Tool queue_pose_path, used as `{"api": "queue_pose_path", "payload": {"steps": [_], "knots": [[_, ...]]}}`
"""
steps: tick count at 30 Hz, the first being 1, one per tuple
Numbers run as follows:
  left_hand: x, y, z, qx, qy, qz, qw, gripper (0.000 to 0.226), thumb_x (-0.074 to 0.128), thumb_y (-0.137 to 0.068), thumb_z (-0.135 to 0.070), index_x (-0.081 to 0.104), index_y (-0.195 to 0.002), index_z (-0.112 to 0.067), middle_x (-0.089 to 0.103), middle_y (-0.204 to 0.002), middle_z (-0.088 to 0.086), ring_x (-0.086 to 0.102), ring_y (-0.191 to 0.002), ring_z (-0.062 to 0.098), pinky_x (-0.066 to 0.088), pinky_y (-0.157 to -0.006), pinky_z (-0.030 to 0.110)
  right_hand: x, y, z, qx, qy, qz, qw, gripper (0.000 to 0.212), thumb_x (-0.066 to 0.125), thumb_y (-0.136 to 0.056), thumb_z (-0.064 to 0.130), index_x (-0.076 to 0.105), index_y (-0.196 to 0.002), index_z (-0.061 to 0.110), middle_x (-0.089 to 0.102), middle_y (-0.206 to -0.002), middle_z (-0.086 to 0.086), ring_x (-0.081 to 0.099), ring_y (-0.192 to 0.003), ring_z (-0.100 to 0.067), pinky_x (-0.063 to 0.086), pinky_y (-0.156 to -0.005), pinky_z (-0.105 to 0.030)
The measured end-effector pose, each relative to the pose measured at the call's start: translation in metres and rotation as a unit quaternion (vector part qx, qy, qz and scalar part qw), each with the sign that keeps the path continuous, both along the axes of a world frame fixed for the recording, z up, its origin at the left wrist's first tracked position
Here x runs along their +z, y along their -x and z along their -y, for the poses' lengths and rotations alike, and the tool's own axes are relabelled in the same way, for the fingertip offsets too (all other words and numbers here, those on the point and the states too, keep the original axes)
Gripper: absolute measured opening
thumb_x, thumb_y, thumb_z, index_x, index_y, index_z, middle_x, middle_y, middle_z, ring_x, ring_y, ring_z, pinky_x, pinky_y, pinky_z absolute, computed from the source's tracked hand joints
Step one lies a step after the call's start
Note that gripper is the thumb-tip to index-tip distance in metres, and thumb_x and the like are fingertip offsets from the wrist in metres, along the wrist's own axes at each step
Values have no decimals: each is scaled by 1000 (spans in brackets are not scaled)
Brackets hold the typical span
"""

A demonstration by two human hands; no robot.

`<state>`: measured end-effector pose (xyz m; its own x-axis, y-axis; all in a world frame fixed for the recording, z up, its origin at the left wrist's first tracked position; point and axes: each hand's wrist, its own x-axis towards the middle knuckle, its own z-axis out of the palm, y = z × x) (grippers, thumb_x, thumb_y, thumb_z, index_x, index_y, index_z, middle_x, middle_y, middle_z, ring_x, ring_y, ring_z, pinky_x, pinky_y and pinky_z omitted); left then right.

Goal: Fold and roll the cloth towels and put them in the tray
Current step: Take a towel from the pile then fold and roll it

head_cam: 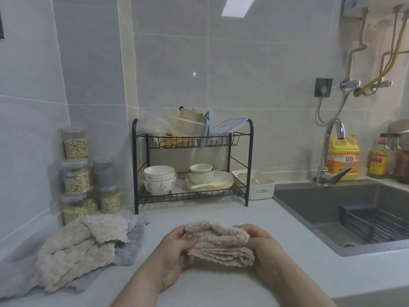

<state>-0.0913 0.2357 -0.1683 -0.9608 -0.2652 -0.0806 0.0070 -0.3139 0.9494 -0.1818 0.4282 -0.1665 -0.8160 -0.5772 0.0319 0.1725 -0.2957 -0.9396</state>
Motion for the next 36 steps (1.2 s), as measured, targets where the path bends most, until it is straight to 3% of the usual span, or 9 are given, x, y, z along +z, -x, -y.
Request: {"api": "queue_pose_path", "payload": {"steps": [3, 7, 11, 20, 23, 25, 28, 31, 36], "knots": [[3, -5, -2, -33, 0, -26, 999, 24, 67, -84, -10, 58, -105, -12, 72, -83, 5, 63, -60, 13, 37, -42, 19, 0, 2, 3, -19, -1, 20, 1000, 38, 27, -71, -27, 54, -72, 1, 58, -70, -19, 56, -59, -28, 46, -49, -30], [5, -10, -2, -128, 25, -56, 990, 81, 94, -47, -18, 56, -118, -14, 72, -100, 8, 68, -73, 17, 44, -44, 21, -1, 1, 6, -19, -15, 6, 1000, 37, 31, -73, -27, 51, -74, 3, 54, -62, -15, 52, -54, -24, 41, -49, -27], [10, -10, -10, -83, 10, -41, 996, 33, 54, -80, 19, 57, -105, -3, 73, -79, 8, 69, -61, 16, 45, -39, 19, 0, 0, 5, -12, 4, 22, 1000, 37, 31, -72, -29, 51, -72, 3, 55, -62, -16, 55, -53, -25, 46, -47, -26], [7, -2, -4, -13, -29, 5, 999, 44, 28, -84, 20, 61, -89, -9, 65, -58, 5, 52, -37, 10, 32, -34, 12, -2, 7, 3, -13, 37, 66, 997, 37, 30, -70, -24, 62, -71, -4, 65, -87, -25, 60, -76, -36, 50, -66, -38], [11, -4, -7, 4, -56, 17, 998, 12, 47, -74, -6, 56, -71, -13, 56, -58, 4, 50, -50, 18, 36, -49, 22, -1, 3, 4, 5, 37, 67, 997, 6, 55, -65, 9, 55, -63, 3, 55, -77, -19, 52, -71, -29, 42, -61, -34], [9, -4, -7, 33, -14, 23, 999, 18, 60, -82, -21, 51, -68, -16, 52, -65, 7, 49, -57, 18, 34, -53, 26, -3, 1, 7, 9, 1, 18, 1000, 23, 69, -61, 25, 52, -63, 10, 48, -68, -12, 45, -66, -22, 35, -58, -32], [1, -2, -10, 52, 60, -4, 997, 23, 69, -79, 3, 54, -83, -15, 50, -84, 8, 56, -65, 12, 43, -55, 21, -8, -2, 8, -42, -60, -63, 995, 33, 75, -55, 13, 59, -83, 12, 57, -82, -10, 54, -68, -24, 44, -60, -32], [2, -3, -12, 71, 46, -11, 996, 57, 69, -75, 14, 53, -119, -17, 47, -114, 9, 52, -107, 24, 47, -90, 33, -10, 1, 7, -81, -59, -60, 993, 61, 72, -53, 4, 59, -112, 12, 66, -107, -14, 65, -96, -36, 55, -84, -47], [5, -6, -16, 92, 43, -15, 995, 36, 65, -74, 19, 58, -103, -2, 74, -82, 6, 70, -75, 19, 53, -66, 26, -5, -7, 8, -117, -63, -73, 988, 55, 72, -55, 6, 65, -109, 4, 72, -98, -18, 69, -91, -37, 56, -85, -47]]}}
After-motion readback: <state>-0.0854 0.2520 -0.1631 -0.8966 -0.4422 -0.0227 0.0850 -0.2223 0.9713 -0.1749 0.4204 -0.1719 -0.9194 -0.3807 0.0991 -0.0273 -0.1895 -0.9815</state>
